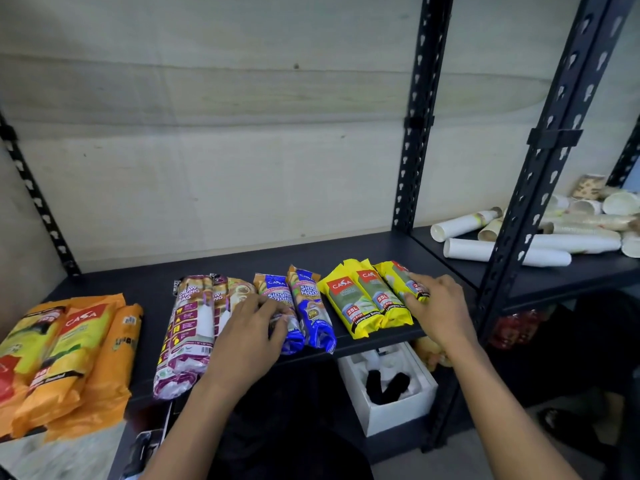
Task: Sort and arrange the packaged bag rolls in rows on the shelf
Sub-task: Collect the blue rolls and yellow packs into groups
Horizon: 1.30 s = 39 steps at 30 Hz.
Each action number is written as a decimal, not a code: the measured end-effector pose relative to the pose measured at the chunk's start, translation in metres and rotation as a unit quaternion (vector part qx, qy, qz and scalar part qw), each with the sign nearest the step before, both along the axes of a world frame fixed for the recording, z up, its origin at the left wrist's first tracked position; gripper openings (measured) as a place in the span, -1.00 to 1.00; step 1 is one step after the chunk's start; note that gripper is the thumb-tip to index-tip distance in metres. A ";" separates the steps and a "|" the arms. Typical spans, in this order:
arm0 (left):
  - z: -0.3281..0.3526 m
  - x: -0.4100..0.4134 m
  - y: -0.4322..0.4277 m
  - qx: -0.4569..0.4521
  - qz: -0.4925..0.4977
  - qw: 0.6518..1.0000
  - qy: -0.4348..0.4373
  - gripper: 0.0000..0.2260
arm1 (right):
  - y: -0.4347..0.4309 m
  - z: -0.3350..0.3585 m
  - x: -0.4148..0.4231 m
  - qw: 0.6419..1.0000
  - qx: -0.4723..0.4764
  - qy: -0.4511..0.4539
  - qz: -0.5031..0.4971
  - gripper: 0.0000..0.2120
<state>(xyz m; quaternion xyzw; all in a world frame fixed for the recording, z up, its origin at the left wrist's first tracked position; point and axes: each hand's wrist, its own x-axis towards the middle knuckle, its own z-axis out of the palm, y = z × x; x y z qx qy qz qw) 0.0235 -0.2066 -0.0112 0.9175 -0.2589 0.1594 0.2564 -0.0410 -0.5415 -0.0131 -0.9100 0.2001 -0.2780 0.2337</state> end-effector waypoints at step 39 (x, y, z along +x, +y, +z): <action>0.006 -0.023 -0.189 0.139 -0.093 0.984 -0.059 -0.63 | -0.026 -0.005 -0.003 1.000 0.024 -0.010 0.007 -0.68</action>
